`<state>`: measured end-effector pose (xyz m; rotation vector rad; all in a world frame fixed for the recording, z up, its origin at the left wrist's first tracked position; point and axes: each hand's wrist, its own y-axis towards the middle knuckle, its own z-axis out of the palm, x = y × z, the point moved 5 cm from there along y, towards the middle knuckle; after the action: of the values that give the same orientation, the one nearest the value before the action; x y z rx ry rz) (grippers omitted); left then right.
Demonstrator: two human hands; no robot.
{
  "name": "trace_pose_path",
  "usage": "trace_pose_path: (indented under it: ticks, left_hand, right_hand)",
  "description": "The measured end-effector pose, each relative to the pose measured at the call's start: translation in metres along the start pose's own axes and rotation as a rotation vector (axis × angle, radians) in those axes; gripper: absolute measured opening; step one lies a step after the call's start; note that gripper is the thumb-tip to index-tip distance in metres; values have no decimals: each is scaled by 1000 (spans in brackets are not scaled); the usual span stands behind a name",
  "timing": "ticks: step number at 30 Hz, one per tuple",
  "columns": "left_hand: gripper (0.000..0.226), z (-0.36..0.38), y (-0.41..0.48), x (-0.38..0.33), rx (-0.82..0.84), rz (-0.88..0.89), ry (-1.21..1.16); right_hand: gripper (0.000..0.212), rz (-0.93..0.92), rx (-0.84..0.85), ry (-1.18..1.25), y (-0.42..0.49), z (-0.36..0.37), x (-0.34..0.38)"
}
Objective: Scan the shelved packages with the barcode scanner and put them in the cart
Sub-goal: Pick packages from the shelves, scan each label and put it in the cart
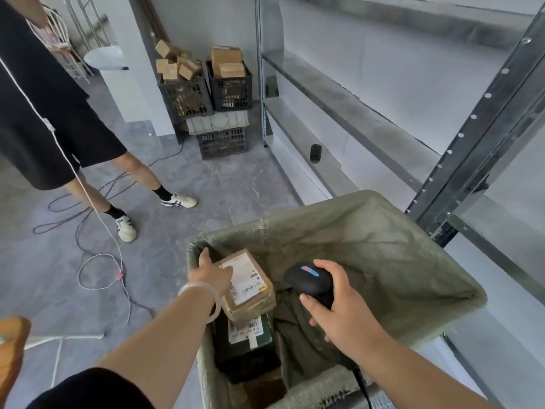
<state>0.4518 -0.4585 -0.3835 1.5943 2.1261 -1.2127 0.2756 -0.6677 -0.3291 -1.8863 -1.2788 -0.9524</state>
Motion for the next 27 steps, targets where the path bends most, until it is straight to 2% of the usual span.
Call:
trace_pose_path:
  ticks: [6, 11, 21, 27]
  left_hand:
    - [81, -3, -12, -14, 45, 141, 230]
    - [78, 20, -48, -75, 122, 468, 344]
    - [74, 130, -197, -219, 373, 1122, 341]
    - [73, 185, -331, -261, 561, 1427, 275]
  right_hand:
    - [54, -14, -63, 8, 3, -2, 3]
    - [56, -12, -203, 39, -10, -34, 4]
    - [54, 82, -714, 35, -111, -165, -10]
    - [59, 228, -1026, 9, -206, -224, -23]
